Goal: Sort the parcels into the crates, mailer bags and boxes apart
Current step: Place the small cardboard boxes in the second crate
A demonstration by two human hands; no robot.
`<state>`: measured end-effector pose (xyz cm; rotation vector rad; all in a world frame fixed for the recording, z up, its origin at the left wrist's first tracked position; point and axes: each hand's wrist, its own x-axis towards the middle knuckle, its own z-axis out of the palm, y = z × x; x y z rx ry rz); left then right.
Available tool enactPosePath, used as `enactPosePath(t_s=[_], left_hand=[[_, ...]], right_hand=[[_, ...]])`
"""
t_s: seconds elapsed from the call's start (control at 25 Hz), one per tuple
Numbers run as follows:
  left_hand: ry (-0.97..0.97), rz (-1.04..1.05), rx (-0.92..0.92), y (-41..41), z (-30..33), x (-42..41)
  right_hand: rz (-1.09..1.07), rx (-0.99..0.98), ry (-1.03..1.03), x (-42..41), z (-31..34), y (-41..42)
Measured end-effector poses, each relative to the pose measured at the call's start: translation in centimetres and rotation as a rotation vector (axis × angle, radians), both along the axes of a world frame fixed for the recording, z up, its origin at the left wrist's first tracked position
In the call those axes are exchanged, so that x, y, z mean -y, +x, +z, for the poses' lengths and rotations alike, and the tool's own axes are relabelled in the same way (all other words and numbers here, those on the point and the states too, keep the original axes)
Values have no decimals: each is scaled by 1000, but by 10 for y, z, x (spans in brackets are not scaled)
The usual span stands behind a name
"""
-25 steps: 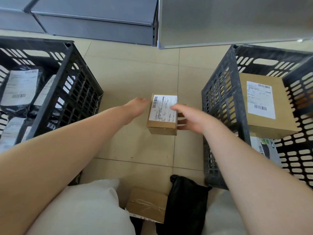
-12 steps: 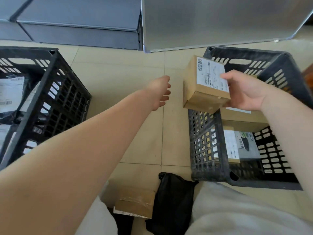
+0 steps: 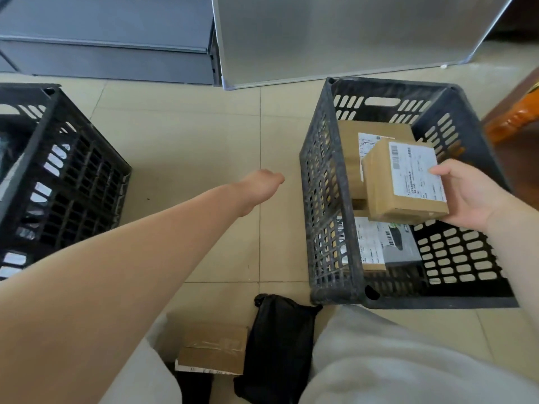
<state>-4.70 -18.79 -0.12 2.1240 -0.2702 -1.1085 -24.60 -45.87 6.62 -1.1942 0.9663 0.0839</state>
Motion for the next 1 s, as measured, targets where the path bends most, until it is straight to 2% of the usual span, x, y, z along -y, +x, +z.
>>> enactPosePath(t_s=[0.32,0.56,0.8,1.0], left_hand=[[-12,-47,-8,-10,-6,10],[19,-50,-20,-9,-8,7],[43,-48,-34,-8,-13,6],[56,-61,-30,-9,-13,5]], right_hand=[[31,-278,-134,14,-31,-28],[-170,-234,-137,18,-44,-47],[-70,-391,-144,18,-61,-59],[-147,-323,-133,13,-74,-49]])
